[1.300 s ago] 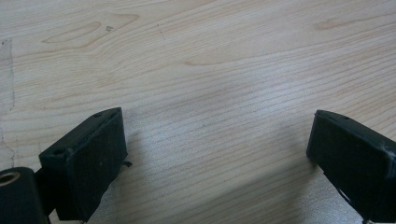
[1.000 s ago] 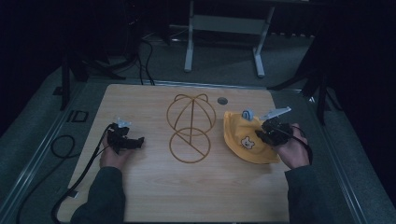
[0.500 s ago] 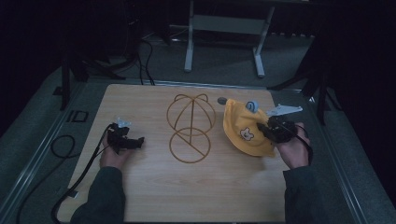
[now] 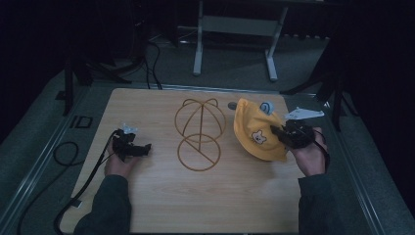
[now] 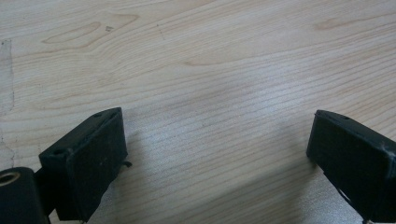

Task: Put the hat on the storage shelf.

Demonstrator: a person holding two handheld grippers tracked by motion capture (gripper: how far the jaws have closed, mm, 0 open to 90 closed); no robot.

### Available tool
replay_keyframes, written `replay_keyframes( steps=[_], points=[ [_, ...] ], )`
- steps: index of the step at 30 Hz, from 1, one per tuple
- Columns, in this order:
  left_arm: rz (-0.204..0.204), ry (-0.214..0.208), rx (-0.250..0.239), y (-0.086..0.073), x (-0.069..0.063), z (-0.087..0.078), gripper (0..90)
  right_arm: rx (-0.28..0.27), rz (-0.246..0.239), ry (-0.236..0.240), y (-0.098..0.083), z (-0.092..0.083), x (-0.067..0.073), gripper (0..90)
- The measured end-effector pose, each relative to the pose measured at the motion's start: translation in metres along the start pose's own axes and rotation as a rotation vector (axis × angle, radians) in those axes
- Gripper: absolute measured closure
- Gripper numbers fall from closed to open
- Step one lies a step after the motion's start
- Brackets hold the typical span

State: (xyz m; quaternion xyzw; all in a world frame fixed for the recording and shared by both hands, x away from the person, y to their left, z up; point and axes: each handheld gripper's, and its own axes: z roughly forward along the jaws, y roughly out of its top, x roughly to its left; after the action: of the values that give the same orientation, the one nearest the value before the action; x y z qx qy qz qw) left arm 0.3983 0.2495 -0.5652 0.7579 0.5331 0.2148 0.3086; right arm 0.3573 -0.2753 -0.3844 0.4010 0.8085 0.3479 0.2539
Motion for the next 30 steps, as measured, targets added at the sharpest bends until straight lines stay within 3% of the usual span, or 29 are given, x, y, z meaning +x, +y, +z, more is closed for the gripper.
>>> replay_keyframes(
  steps=[30],
  points=[
    [0.001,-0.001,0.001,0.000,0.000,0.000,4.9,-0.124,-0.008,0.044,0.009,-0.016,-0.002,83.4]
  ],
)
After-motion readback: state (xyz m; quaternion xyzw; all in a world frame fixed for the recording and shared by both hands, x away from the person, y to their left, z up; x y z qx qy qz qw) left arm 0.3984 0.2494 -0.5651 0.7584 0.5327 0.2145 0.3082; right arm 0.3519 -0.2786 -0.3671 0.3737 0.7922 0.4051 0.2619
